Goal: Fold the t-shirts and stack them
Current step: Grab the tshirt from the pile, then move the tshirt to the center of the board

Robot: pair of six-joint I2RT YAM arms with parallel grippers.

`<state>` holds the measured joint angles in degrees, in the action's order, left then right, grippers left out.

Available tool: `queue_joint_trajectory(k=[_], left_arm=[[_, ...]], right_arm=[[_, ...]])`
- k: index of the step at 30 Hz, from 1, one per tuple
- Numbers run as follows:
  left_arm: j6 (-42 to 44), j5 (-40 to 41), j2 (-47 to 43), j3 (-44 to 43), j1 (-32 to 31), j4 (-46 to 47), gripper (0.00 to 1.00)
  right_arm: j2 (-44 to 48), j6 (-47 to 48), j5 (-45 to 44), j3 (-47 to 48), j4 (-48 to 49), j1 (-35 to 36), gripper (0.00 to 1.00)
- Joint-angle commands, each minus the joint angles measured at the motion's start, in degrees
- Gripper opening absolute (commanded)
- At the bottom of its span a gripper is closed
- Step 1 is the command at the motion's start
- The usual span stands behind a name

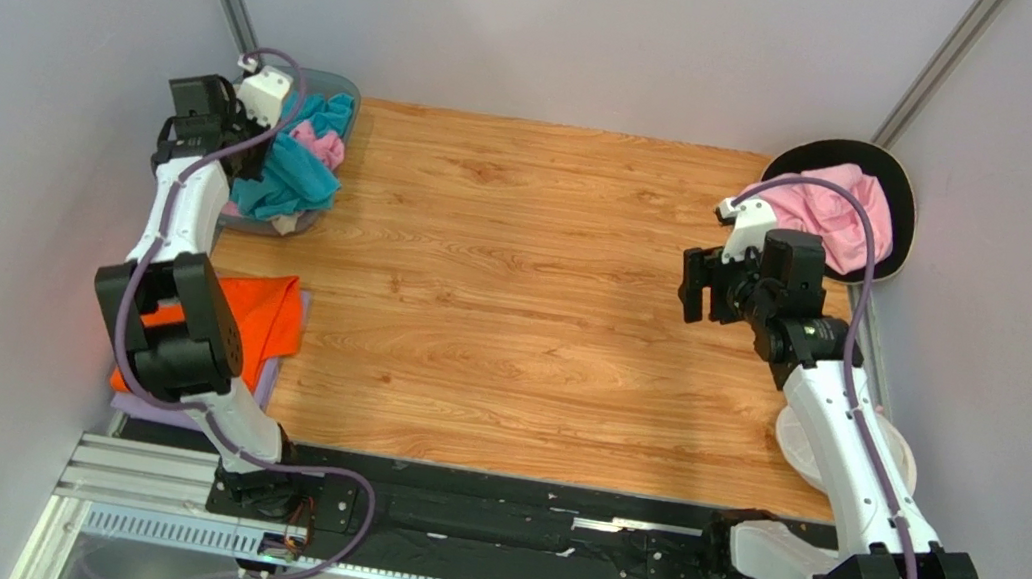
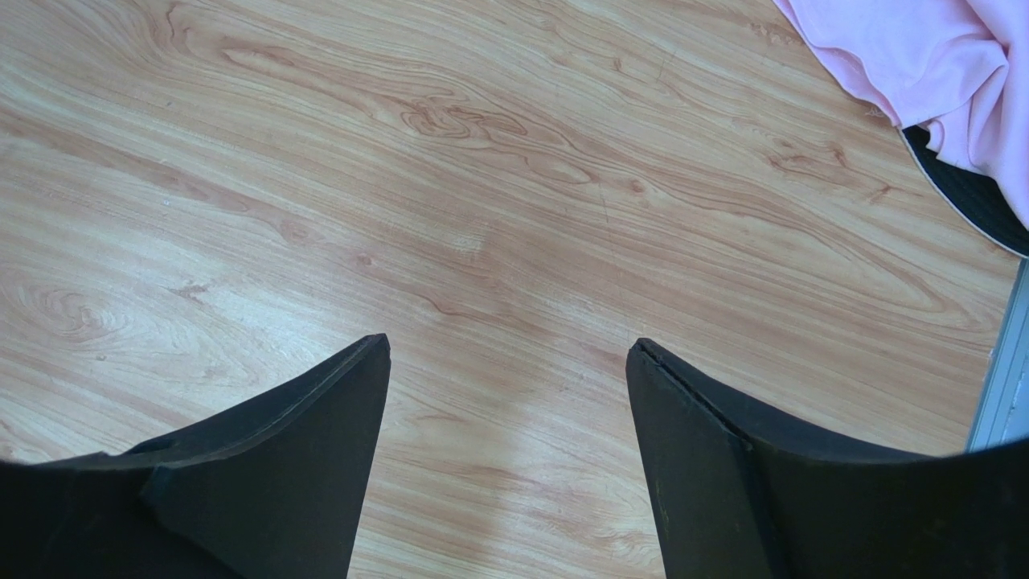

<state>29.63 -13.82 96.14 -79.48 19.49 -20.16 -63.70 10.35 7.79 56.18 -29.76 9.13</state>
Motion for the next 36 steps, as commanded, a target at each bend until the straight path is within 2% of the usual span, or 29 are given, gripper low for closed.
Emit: queue_joint_trajectory(k=[1,5,11,23,27,30,32,36], left_arm=[[-6.9,-11.4,-10.0,-9.1,0.4,-7.9,0.00],[-15.3,-14.1,-13.6,-14.3,-0.5,-12.1,0.00],[-22.4,-18.7,-21.7,-16.7,-1.5,-9.5,0.00],[-19.3,-20.5,-28.5,-27.9,-15.6,-19.7,0.00],[-18.7,-19.5,-29.7,-22.7,-22.1,-20.7,0.00],[-18.1,-15.9,-30.0,-17.8,-27.2,-20.3,0.00],[-18.0,-14.4,-29.5,-15.4,-29.9,-19.0,0.00],[-17.7,-9.3,-27.1,-8.1,-39.2,-14.7,0.00]], right_arm=[[-0.4,0.5,1.3,0.2,0.5,0.0,0.77],[-0.6,0.5,1.6,0.1,0.5,0.0,0.76],[-1.1,0.7,1.9,0.0,0.4,0.0,0.77],[-2.3,0.9,1.8,-0.1,0.2,0.0,0.77],[-2.6,1.0,1.7,-0.1,0.3,-0.1,0.77],[-2.7,1.1,1.5,-0.3,0.3,0.0,0.77],[-2.7,1.2,1.4,-0.4,0.4,0.0,0.77],[-3.4,1.4,1.3,-0.5,0.4,0.0,0.77]])
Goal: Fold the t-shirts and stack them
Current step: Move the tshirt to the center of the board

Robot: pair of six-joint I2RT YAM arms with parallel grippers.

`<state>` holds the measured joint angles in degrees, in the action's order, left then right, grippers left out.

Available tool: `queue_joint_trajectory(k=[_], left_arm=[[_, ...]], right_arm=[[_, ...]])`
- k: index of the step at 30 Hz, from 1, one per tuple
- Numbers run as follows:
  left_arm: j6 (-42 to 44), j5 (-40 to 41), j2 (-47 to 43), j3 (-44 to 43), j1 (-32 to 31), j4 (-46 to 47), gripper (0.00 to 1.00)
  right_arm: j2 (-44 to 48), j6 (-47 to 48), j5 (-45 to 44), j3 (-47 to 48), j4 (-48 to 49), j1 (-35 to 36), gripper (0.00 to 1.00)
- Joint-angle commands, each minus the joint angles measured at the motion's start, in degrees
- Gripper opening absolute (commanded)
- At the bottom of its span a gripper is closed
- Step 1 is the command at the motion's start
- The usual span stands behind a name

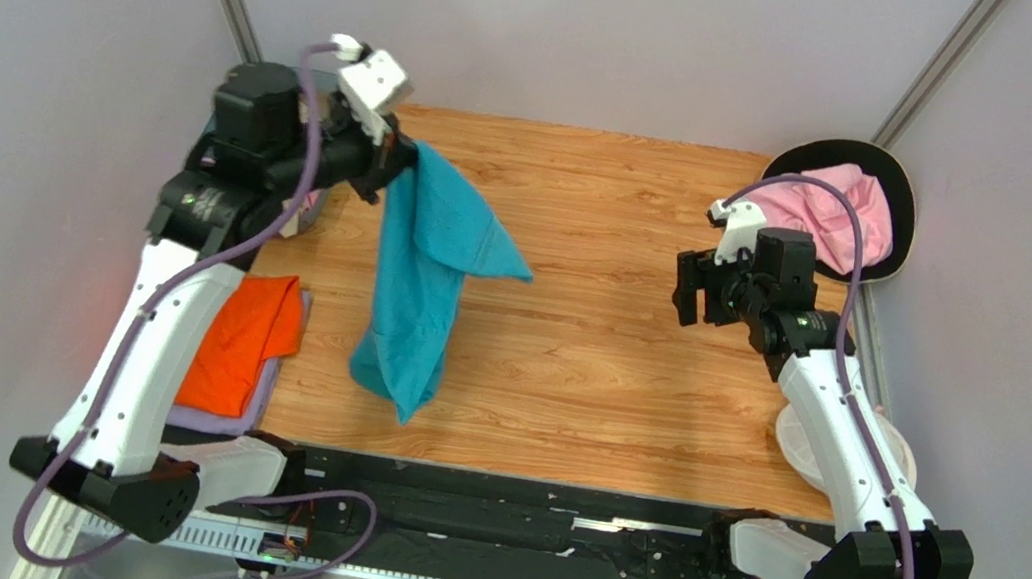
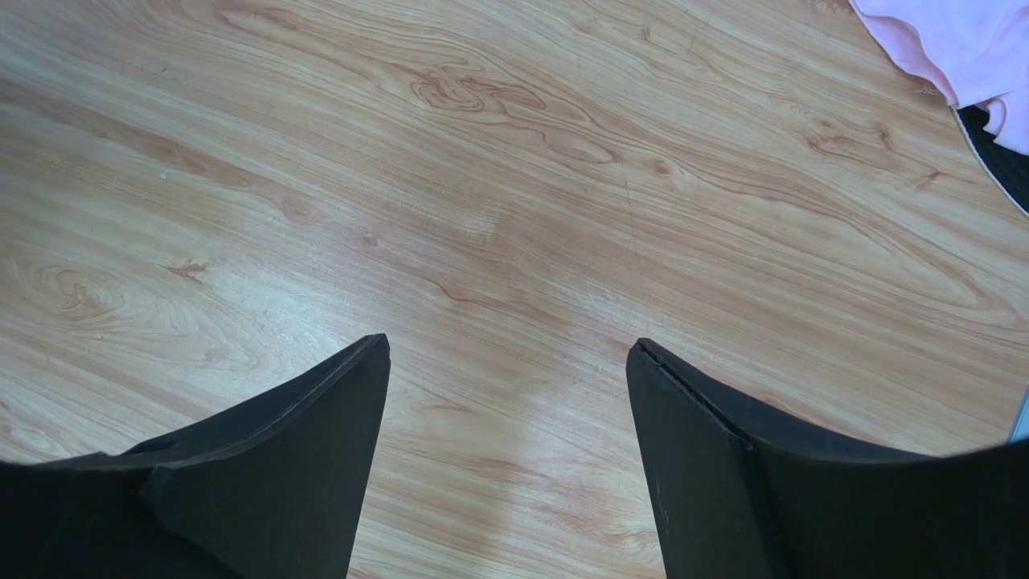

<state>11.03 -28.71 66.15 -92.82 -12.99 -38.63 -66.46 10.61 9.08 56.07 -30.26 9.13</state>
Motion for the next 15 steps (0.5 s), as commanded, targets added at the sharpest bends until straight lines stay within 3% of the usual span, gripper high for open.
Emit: queue_joint_trajectory(k=[1,5,15], left_arm=[[1.2,6.4,3.9,6.1,-8.2,5.2,0.00],[1.2,9.8,12.8,6.0,-16.0,7.5,0.00],[-1.6,11.8,29.4,-11.1,-22.8,7.5,0.00]], right_arm=[[-0.7,1.2,-0.2,-0.4,0.9,-0.1,0.77],[-1.2,1.5,-0.9,-0.5,1.1,0.0,0.77],[-3.1,2.1,-2.1,-0.7,1.0,0.0,0.77]])
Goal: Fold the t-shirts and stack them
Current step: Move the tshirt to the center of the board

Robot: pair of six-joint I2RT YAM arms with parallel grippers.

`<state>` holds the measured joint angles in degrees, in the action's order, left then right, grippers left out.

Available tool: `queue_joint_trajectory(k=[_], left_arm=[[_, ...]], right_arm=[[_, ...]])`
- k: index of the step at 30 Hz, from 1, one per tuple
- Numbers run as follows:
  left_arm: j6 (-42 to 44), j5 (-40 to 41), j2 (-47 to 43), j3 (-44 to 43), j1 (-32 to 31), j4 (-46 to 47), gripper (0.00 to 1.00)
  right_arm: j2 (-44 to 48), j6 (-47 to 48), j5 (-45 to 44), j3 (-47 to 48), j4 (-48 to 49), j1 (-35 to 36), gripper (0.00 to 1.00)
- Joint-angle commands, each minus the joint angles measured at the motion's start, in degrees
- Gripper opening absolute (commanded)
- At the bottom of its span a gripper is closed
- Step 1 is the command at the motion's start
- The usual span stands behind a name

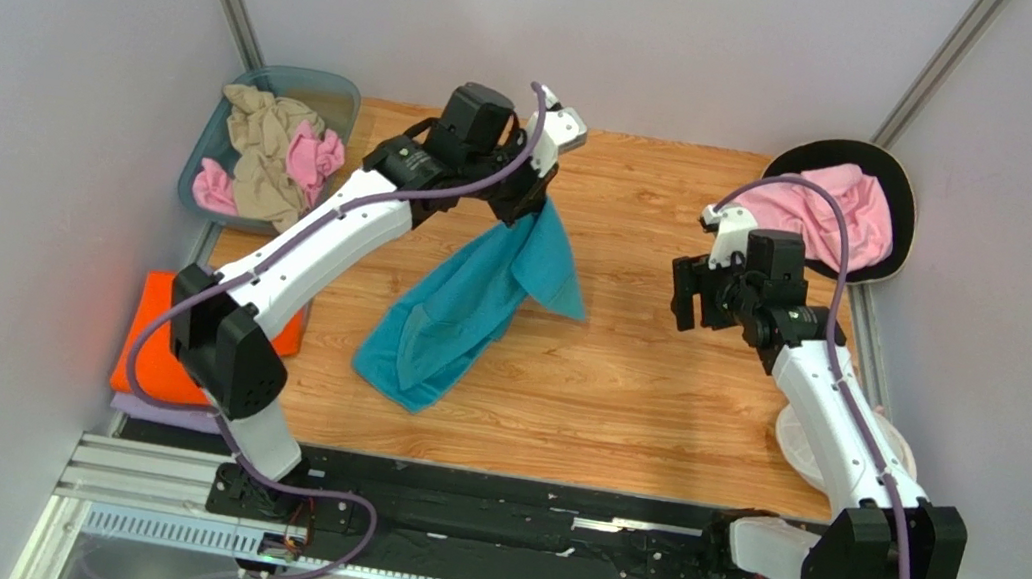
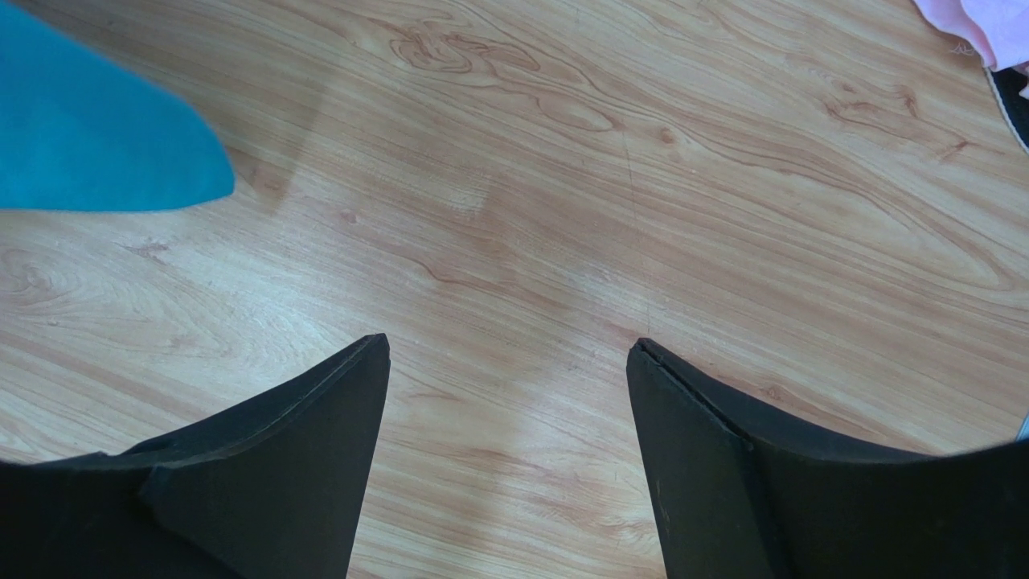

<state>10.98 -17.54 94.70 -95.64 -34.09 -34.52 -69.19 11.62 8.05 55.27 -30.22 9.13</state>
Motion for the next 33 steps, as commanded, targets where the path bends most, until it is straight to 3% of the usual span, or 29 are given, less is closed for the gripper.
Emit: queue_joint_trajectory(k=[1,14,17,18,19,21,25,27,33], left_arm=[[-2.1,1.1,1.5,-9.6,-2.1,3.3,0.00],[-4.5,6.6,15.7,-29.6,-7.3,3.8,0.01],[-3.1,6.8,18.8,-32.5,-8.4,2.8,0.35],[-2.6,7.5,19.4,-32.7,-8.6,2.4,0.59],[-2.6,8.5,19.6,-32.5,-8.8,2.5,0.68],[-1.5,10.9,19.7,-30.8,-8.9,3.0,0.94],[2.2,17.3,16.5,-24.0,-8.9,8.1,0.96],[5.1,20.3,12.1,-16.6,-8.4,11.0,0.97],[8.7,18.7,-1.7,4.3,-0.5,17.7,0.99]], right_arm=[[-0.4,1.1,-1.2,0.1,1.0,0.0,0.77],[-3.0,1.7,-1.9,0.1,0.7,0.0,0.77],[-2.7,2.1,-1.5,-0.1,0.4,0.0,0.78],[-2.6,2.2,-0.9,-0.2,0.3,-0.1,0.78],[-2.4,2.3,-0.6,-0.2,0.4,0.0,0.78],[-2.3,2.5,0.9,-0.2,0.0,0.0,0.79],[-2.2,2.8,4.0,-0.1,-0.9,-0.1,0.80],[-2.4,2.7,7.4,0.3,-1.8,0.1,0.81],[-5.9,1.4,7.3,4.5,-4.4,7.4,0.79]])
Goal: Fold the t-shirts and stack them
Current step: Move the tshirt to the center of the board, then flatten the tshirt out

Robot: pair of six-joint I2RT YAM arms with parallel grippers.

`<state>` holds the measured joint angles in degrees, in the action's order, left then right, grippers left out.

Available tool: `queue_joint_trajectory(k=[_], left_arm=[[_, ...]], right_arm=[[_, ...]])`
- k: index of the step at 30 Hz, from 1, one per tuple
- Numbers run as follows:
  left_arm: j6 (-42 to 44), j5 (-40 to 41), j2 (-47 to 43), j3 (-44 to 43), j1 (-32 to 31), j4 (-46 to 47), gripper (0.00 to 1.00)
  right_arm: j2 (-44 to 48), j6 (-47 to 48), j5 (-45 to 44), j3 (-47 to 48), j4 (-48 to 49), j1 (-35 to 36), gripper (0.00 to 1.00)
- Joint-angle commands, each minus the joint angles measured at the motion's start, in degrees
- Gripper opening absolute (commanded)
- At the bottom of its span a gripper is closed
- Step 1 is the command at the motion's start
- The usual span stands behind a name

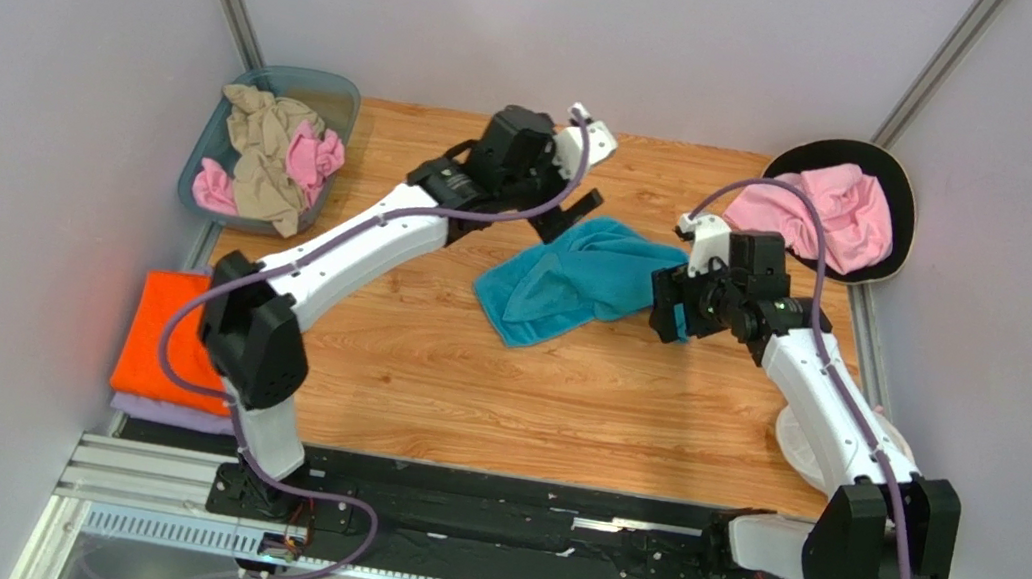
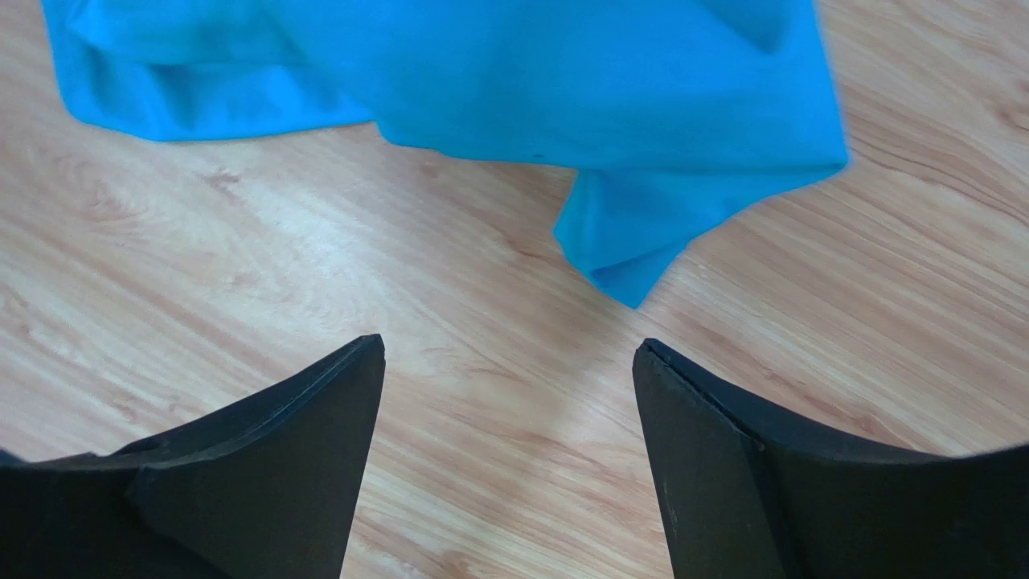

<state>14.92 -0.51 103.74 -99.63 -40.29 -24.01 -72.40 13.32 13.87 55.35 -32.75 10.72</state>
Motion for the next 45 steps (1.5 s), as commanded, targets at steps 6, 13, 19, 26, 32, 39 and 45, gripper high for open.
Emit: queue_joint_trajectory(k=[6,13,19,26,32,39,45], left_arm=[[8.3,-2.1,-21.9,27.5,16.3,10.4,0.99],[11.4,-2.0,-30.1,42.6,21.7,14.4,0.98],[11.4,-0.9,-31.9,46.1,22.0,15.1,0.98],[10.7,0.3,-33.3,50.1,22.0,17.0,0.97],[12.2,2.3,-33.7,52.5,22.1,18.3,0.96],[12.0,2.2,-33.6,53.8,22.9,19.4,0.95],[12.2,2.4,-34.0,55.5,23.1,20.0,0.94]], right_arm=[[-11.7,3.4,-8.3,10.4,-5.0,18.3,0.71],[-23.7,4.5,-8.2,20.7,-6.3,23.6,0.66],[-31.9,6.0,-9.1,27.8,-5.5,25.8,0.65],[-40.0,6.0,-8.9,33.0,-4.8,29.1,0.64],[-43.5,6.0,-8.4,35.8,-5.7,31.5,0.63],[-45.8,6.2,-9.3,37.6,-6.1,33.0,0.62],[-47.4,7.0,-10.4,38.4,-5.8,33.0,0.59]])
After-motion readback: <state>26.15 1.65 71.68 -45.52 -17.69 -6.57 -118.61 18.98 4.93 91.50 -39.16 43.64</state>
